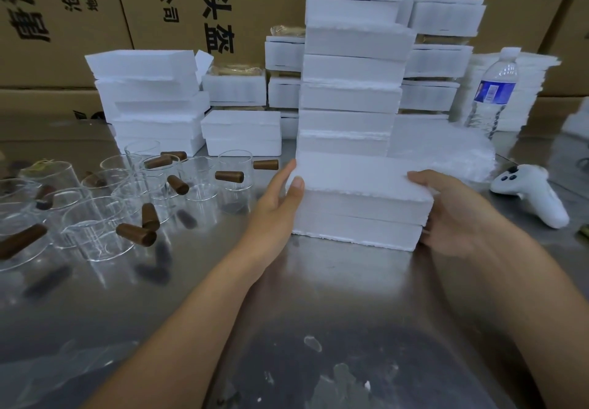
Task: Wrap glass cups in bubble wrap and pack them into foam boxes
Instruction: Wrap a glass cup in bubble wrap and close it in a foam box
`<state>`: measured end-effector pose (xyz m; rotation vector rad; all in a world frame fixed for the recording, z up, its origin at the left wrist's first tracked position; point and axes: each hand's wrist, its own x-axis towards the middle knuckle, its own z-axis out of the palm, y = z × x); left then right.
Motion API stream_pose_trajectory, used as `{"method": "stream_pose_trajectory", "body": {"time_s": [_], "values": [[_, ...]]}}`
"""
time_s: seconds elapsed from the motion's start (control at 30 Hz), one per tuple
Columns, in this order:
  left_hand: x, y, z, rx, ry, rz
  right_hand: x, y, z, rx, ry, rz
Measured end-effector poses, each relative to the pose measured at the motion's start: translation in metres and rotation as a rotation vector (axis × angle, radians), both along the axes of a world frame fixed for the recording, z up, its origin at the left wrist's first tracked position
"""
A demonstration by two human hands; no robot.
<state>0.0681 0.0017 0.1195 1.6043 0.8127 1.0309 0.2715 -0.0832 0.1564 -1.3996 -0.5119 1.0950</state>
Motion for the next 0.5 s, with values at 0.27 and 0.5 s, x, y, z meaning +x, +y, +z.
{"method": "stream_pose_trajectory", "body": {"time_s": [0.27, 0.5], "values": [[-0.0008, -0.0012, -0.0055, -0.022, -0.113, 0.004, -0.0060, 0.0013, -0.0037, 0.060, -0.041, 0.019], [-0.0082, -0.0039, 0.0012, -0.023, -0.268, -0.041, -0.0082, -0.0006, -0.0026, 0.201, 0.143, 0.079]]}}
